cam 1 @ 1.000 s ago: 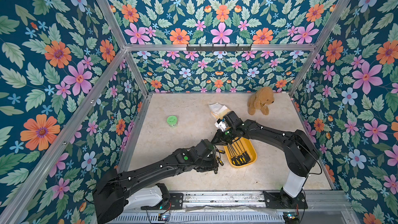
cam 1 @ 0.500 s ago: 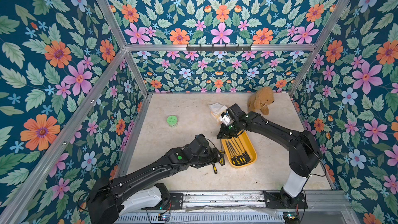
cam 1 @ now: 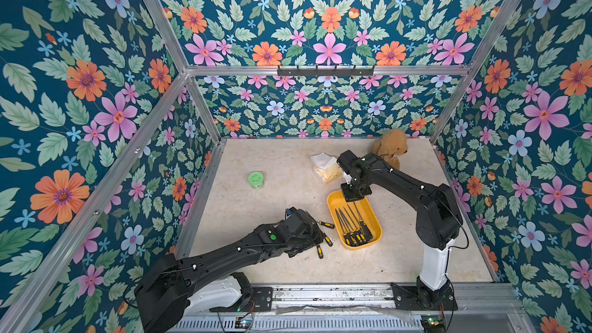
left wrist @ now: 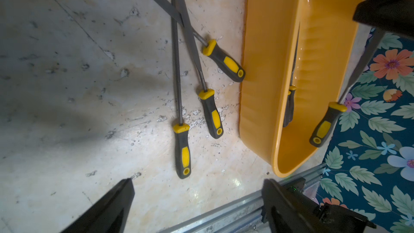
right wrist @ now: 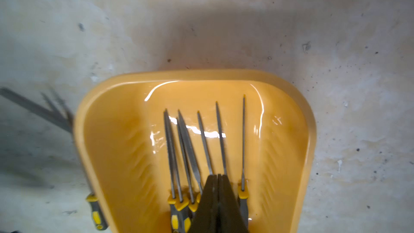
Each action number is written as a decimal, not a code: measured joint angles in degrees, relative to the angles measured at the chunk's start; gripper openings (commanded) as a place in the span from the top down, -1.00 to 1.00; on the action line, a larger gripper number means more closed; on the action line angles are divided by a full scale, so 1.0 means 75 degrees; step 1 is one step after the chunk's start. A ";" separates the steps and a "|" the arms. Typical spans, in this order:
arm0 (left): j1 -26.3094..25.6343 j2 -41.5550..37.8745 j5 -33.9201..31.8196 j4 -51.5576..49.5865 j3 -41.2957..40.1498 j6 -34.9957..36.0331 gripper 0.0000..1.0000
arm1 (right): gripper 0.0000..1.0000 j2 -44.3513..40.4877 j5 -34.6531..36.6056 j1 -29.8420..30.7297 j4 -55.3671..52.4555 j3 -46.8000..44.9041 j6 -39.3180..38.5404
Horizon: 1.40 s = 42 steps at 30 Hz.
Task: Put the file tool into the storage box
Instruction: Place the file tool in the storage box, then pick up the file tool from the center of the board.
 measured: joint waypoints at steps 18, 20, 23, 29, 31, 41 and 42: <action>-0.0306 0.0641 -0.0006 0.0449 -0.0166 -0.0283 -0.78 | 0.67 0.0621 0.0481 0.0006 0.0723 -0.0801 -0.0131; -0.0361 0.0804 -0.0006 0.0469 -0.0163 -0.0367 -0.72 | 0.52 0.0621 0.0478 0.0006 0.0766 -0.0822 -0.0108; -0.0440 0.1102 -0.0015 0.0399 -0.0029 -0.0399 -0.65 | 0.40 0.0603 0.0498 0.0006 0.0816 -0.0825 -0.0102; -0.0746 0.2107 -0.0178 -0.0149 0.0784 -0.0417 -0.40 | 0.37 0.0326 0.0525 -0.0064 0.0746 -0.0431 -0.0012; -0.0793 0.2495 -0.0172 -0.0376 0.1064 -0.0408 -0.27 | 0.37 0.0245 0.0551 -0.0076 0.0708 -0.0259 0.0050; -0.0886 0.3765 -0.0326 -0.1749 0.2078 0.0032 0.40 | 0.42 -0.0169 0.0463 -0.0067 0.0609 -0.0052 0.0096; -0.0886 0.3902 -0.0347 -0.1909 0.2159 0.0099 0.49 | 0.42 -0.0195 0.0446 -0.0064 0.0609 -0.0087 0.0096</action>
